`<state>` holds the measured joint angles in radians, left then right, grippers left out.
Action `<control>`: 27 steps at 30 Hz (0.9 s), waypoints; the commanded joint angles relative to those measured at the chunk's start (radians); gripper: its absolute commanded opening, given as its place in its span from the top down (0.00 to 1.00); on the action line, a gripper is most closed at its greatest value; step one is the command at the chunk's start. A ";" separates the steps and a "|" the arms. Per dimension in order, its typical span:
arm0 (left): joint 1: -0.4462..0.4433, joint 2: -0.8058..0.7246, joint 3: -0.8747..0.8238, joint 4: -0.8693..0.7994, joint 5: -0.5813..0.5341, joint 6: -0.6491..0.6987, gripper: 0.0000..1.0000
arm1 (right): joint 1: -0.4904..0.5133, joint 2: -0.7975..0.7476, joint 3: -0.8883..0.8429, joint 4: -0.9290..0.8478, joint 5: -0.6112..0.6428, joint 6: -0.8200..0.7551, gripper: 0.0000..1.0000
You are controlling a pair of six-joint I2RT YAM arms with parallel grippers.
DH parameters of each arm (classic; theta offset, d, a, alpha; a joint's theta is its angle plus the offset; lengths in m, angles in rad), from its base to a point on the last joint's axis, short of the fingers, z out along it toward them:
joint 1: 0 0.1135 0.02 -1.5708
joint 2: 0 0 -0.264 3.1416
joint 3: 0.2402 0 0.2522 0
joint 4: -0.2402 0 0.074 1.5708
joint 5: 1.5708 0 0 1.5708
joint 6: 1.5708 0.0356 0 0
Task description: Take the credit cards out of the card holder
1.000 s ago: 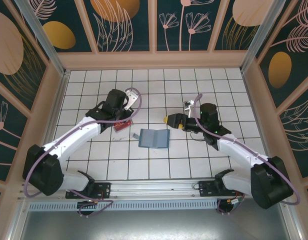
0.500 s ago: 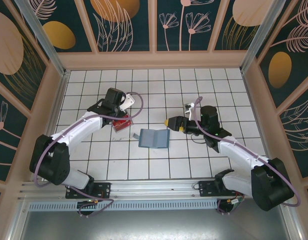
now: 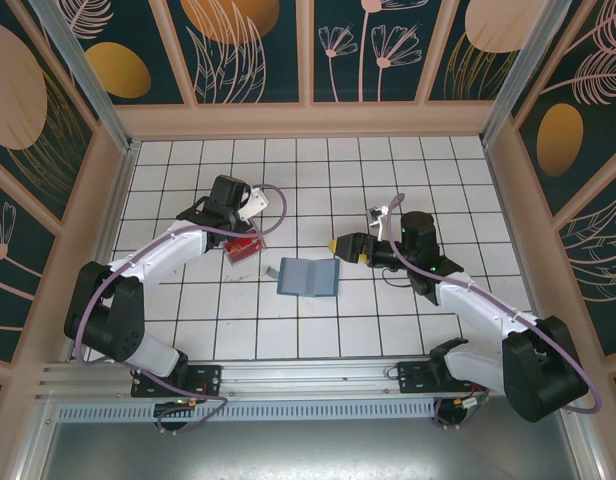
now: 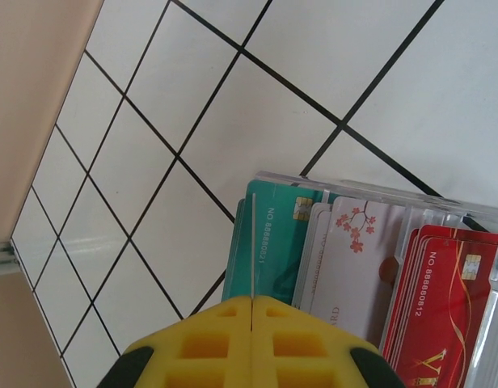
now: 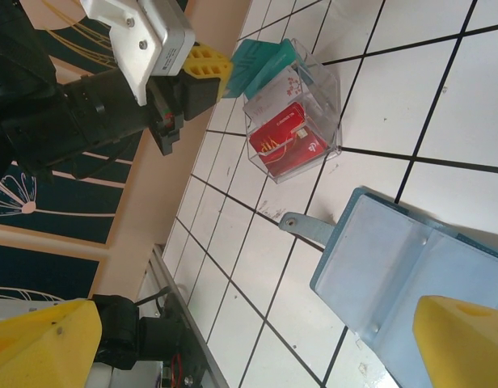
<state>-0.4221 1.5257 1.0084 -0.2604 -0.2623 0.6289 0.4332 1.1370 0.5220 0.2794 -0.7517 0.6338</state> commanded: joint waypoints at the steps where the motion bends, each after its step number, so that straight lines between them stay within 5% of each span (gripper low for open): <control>1: 0.009 0.014 -0.025 0.027 0.022 0.019 1.00 | -0.008 -0.007 -0.014 0.005 0.008 -0.016 0.01; 14: 0.011 0.019 -0.080 0.104 -0.049 0.018 0.97 | -0.013 0.001 -0.024 0.017 0.006 -0.009 0.01; 16: 0.011 0.017 -0.080 0.109 -0.055 0.015 0.84 | -0.013 0.000 -0.026 0.018 0.005 -0.008 0.01; 21: 0.013 0.013 -0.084 0.141 -0.080 0.025 0.79 | -0.013 0.000 -0.030 0.026 0.005 0.000 0.01; 23: 0.015 0.012 -0.082 0.154 -0.090 0.026 0.67 | -0.013 -0.001 -0.029 0.026 0.005 0.002 0.01; 26: 0.029 0.013 -0.084 0.185 -0.108 0.031 0.66 | -0.013 -0.001 -0.033 0.030 0.005 0.007 0.01; 27: 0.033 0.014 -0.087 0.203 -0.120 0.026 0.58 | -0.013 -0.003 -0.034 0.030 0.003 0.009 0.01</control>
<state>-0.4068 1.5387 0.9344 -0.1165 -0.3454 0.6518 0.4274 1.1378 0.5076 0.2802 -0.7509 0.6376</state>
